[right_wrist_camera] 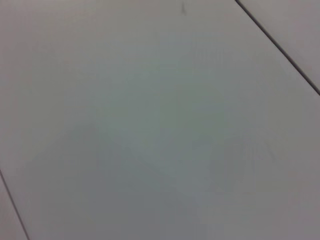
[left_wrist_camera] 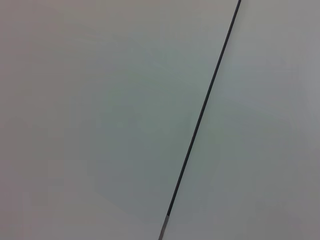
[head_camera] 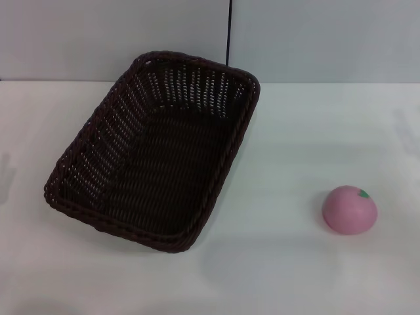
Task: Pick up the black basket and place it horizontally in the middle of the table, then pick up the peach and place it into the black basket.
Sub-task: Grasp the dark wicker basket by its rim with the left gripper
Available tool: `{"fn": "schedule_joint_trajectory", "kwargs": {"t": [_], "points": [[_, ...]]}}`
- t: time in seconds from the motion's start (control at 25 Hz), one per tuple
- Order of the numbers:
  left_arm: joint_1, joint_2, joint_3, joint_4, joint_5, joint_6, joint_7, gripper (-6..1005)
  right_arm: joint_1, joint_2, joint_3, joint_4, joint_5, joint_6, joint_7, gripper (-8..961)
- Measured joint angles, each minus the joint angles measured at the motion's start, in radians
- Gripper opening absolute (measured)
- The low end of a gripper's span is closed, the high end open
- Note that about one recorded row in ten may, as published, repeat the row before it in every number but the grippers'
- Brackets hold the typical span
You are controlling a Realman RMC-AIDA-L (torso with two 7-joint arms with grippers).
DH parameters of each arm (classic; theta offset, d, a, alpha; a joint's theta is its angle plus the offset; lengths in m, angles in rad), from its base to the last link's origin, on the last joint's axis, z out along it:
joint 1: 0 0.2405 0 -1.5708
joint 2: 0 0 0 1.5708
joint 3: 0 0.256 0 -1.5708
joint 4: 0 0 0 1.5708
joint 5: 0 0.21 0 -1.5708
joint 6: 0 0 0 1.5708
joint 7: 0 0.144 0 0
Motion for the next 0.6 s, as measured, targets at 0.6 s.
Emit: {"fn": "schedule_joint_trajectory", "kwargs": {"t": [0.6], "points": [[0.056, 0.013, 0.201, 0.225, 0.004, -0.009, -0.232, 833, -0.011, 0.001, 0.001, 0.004, 0.002, 0.026, 0.001, 678]]}}
